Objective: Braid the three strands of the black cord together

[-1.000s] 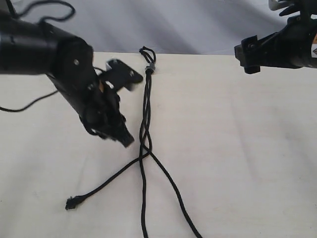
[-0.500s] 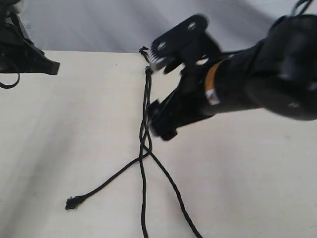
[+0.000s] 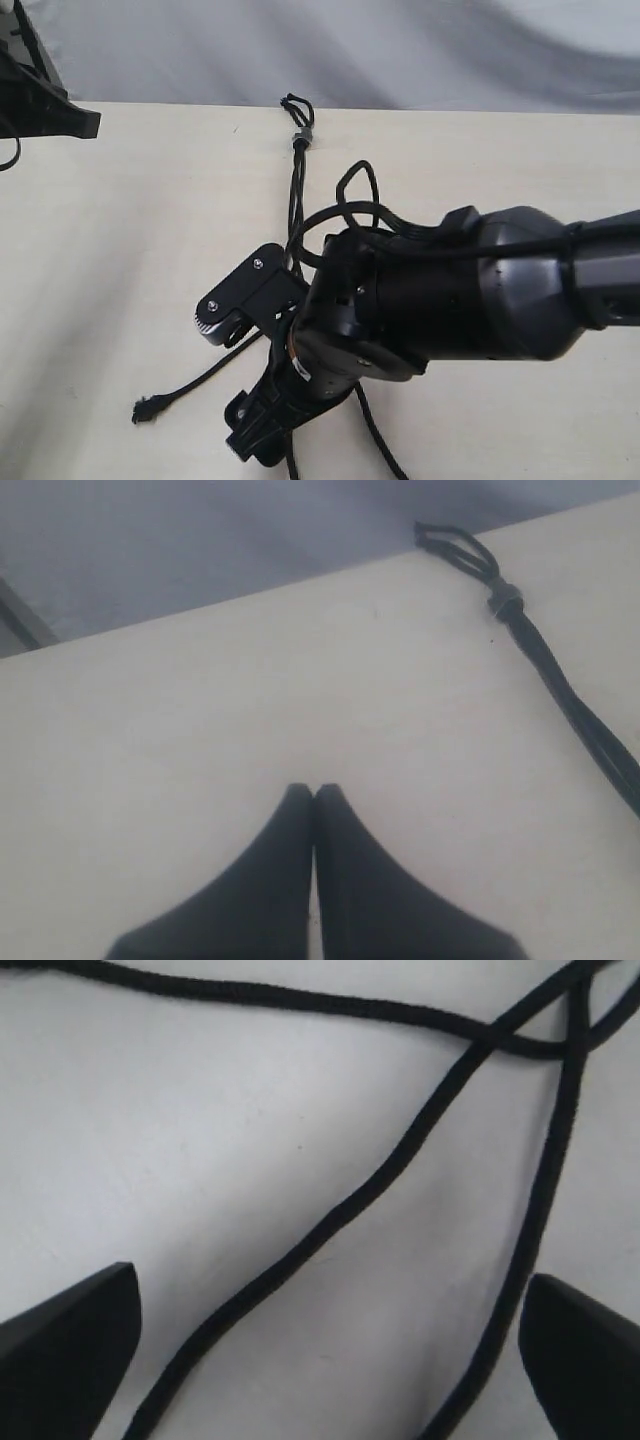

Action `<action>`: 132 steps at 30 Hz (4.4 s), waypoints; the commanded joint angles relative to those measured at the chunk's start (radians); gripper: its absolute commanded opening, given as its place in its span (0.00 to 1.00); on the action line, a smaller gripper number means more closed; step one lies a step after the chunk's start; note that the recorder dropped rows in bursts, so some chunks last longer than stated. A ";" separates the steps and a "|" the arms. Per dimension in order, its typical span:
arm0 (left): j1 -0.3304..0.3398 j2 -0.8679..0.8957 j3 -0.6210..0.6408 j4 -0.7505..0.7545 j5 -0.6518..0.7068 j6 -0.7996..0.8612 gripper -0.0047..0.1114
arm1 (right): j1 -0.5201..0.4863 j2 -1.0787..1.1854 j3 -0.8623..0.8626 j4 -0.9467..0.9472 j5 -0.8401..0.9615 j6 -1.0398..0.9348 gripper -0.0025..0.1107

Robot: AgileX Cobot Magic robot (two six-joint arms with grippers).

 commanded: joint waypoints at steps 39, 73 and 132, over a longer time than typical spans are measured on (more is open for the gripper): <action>0.000 -0.008 0.007 -0.011 0.013 -0.009 0.04 | -0.084 0.126 -0.182 -0.188 0.163 -0.330 0.03; 0.000 -0.008 0.007 -0.011 0.009 -0.011 0.04 | -0.103 0.063 -0.182 0.032 0.166 -0.437 0.03; -0.709 0.472 -0.115 -0.273 0.336 -0.141 0.41 | -0.650 -0.554 0.102 -0.403 -0.368 0.000 0.93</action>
